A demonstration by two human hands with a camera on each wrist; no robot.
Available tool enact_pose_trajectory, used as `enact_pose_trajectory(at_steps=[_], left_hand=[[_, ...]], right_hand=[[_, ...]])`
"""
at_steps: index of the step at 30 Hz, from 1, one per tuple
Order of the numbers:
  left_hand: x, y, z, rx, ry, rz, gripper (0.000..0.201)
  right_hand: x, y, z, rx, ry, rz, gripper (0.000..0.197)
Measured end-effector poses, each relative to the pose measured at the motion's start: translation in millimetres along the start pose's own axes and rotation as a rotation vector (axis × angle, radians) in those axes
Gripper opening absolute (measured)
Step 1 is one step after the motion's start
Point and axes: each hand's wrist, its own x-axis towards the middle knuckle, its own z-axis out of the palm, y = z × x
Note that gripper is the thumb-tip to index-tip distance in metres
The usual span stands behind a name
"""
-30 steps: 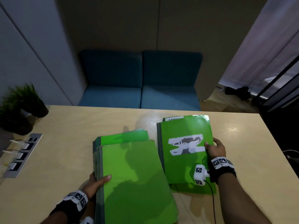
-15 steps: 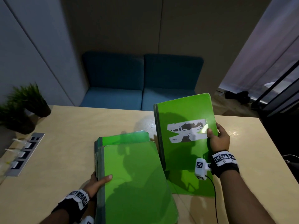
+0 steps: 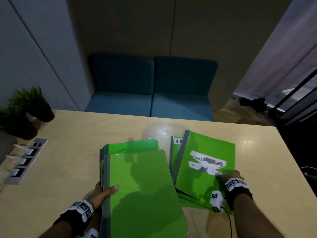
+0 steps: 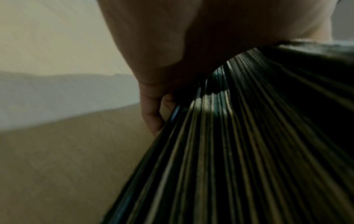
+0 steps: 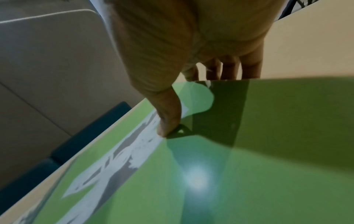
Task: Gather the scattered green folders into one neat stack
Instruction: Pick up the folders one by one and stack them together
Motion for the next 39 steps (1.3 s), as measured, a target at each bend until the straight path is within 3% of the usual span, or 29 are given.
enact_pose_trajectory(at_steps=[6, 10, 13, 18, 23, 26, 29, 33, 39], left_hand=[[-1, 2, -2, 0.011, 0.023, -0.022, 0.145], [5, -7, -7, 0.040, 0.044, -0.043, 0.161], [4, -7, -7, 0.039, 0.037, -0.064, 0.157], [9, -14, -10, 0.008, 0.047, -0.073, 0.155], [7, -8, -7, -0.007, 0.031, -0.061, 0.158], [7, -7, -7, 0.007, 0.035, -0.052, 0.163], [6, -6, -7, 0.031, 0.033, -0.048, 0.162], [5, -5, -6, 0.082, 0.028, -0.057, 0.165], [6, -8, -9, 0.096, 0.025, -0.072, 0.162]], right_hand=[[4, -10, -8, 0.185, -0.018, 0.008, 0.090], [-6, -19, -24, 0.432, 0.037, -0.134, 0.040], [-11, -38, -42, 0.583, 0.058, -0.316, 0.024], [-16, -78, -95, 0.787, 0.192, -0.502, 0.031], [-38, -107, -80, 0.956, -0.013, -0.528, 0.024], [-50, -109, -40, 0.914, -0.157, -0.434, 0.010], [-61, -108, -15, 0.870, -0.222, -0.338, 0.011], [-61, -109, -26, 0.890, -0.161, -0.341, 0.018], [-56, -129, -88, 0.908, 0.019, -0.516, 0.031]])
